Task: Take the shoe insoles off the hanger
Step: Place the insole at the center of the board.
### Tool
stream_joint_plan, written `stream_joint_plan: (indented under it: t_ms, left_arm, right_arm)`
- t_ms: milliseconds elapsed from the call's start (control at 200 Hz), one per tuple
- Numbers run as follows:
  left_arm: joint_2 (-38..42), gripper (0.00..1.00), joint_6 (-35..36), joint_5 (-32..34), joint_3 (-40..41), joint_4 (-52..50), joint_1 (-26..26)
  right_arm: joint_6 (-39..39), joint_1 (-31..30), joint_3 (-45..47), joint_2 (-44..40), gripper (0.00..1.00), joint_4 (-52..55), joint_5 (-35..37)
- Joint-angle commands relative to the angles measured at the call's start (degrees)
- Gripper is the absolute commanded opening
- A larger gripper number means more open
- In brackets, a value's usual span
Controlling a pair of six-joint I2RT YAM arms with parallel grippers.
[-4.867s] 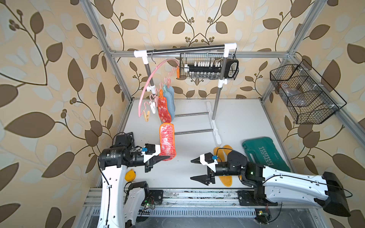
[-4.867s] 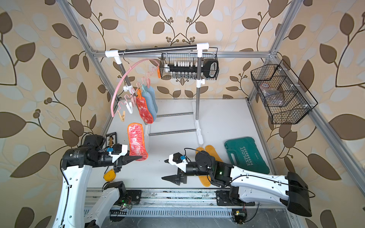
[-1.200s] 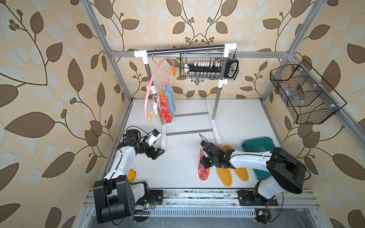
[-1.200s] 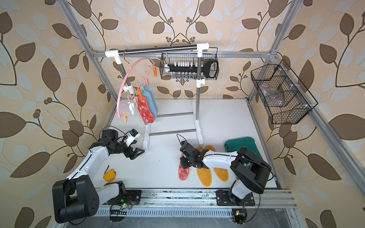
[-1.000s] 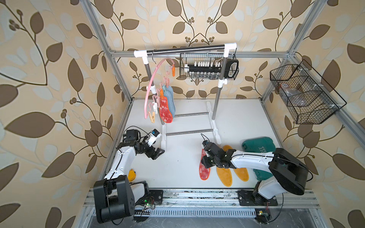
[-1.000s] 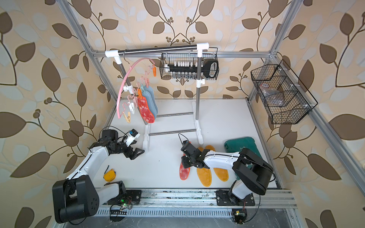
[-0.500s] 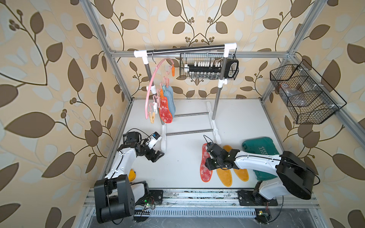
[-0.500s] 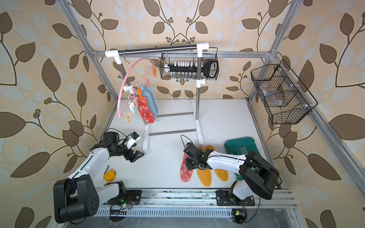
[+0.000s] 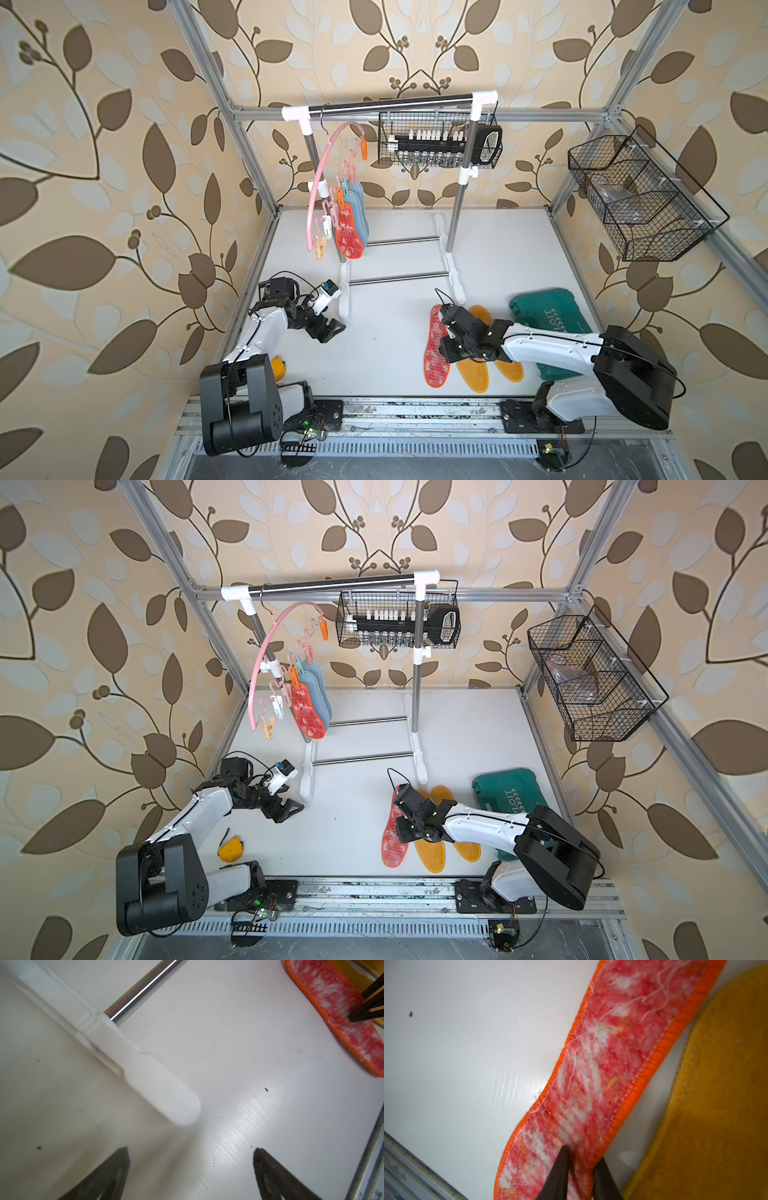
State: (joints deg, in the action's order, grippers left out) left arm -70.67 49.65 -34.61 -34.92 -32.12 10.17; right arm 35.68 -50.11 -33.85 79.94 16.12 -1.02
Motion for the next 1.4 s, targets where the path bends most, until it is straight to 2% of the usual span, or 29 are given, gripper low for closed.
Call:
stream_joint_plan:
  t_ms: [0,150,220,475,920,1160,1395]
  left_arm:
    - [-0.3,0.96,1.4,-0.5,-0.9,-1.6,0.5]
    - [-0.9,0.96,1.5,-0.4,-1.3,-1.9,0.5]
    - [-1.2,0.96,1.5,-0.4,-1.4,-2.0,0.5]
    - [-0.2,0.97,1.9,-0.8,-0.9,-2.2,0.5]
    - [-1.2,0.95,1.7,-0.6,-1.6,-2.9,0.5]
    - [-0.6,0.95,1.8,-0.7,-1.2,-2.8,0.6]
    - [-0.7,0.96,2.0,-0.8,-1.1,-2.9,0.6]
  right_arm:
    - [-3.0,0.2,1.7,1.8,0.24,8.5,-0.6]
    - [-3.2,0.4,0.6,3.4,0.25,9.4,-0.4]
    - [-2.8,0.6,0.2,3.7,0.35,10.3,0.3]
    - [-1.0,1.6,0.5,-0.3,0.38,12.8,3.4]
    - [-1.8,2.9,0.2,-4.7,0.36,11.1,2.4]
    - [-1.8,2.9,-1.0,-9.9,0.38,9.8,4.4]
    - [-5.5,2.8,1.8,-20.5,0.5,3.7,9.9]
